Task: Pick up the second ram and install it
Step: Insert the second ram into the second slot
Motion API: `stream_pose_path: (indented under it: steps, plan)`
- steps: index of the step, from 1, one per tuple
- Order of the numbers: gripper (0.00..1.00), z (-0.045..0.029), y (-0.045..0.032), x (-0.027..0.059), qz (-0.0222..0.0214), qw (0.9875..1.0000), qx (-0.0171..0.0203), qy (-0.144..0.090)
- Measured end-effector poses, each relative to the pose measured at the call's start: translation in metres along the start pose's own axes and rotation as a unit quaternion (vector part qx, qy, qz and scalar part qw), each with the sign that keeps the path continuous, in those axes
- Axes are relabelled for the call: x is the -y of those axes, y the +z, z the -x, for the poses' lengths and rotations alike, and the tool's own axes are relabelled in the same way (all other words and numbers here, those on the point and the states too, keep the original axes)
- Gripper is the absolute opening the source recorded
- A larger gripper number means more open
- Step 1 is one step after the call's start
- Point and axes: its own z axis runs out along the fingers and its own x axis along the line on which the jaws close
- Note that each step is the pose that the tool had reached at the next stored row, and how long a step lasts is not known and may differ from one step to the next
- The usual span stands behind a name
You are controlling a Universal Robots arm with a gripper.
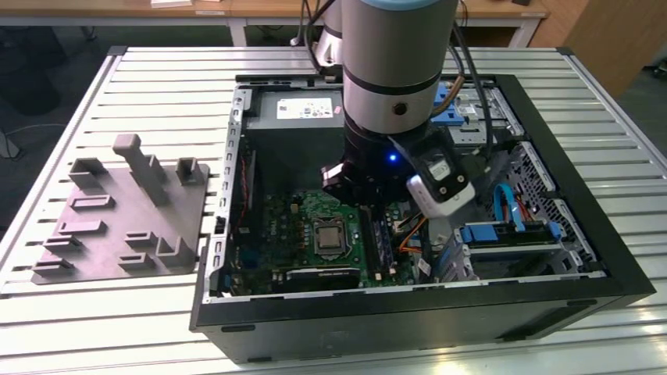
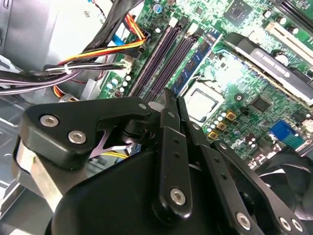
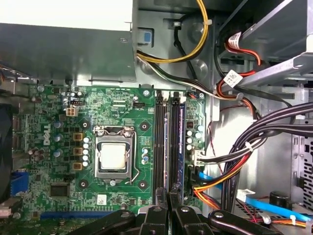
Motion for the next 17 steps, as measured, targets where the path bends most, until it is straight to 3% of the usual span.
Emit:
stream_pose_path:
  steps: [4, 6, 11, 17]
  plan:
    - [0.14, 0.0, 0.0005, 0.0, -0.0008, 1.0, 0.0002, 0.008]
    - [0.14, -0.0001, 0.0008, 0.0001, 0.0008, 1.0, 0.0002, 0.009]
    - [0.14, -0.0002, 0.0016, 0.0001, 0.0184, 0.9998, 0.0001, 0.011]
    - [0.14, -0.0009, 0.011, 0.0002, 0.0178, 0.9996, 0.0006, 0.023]
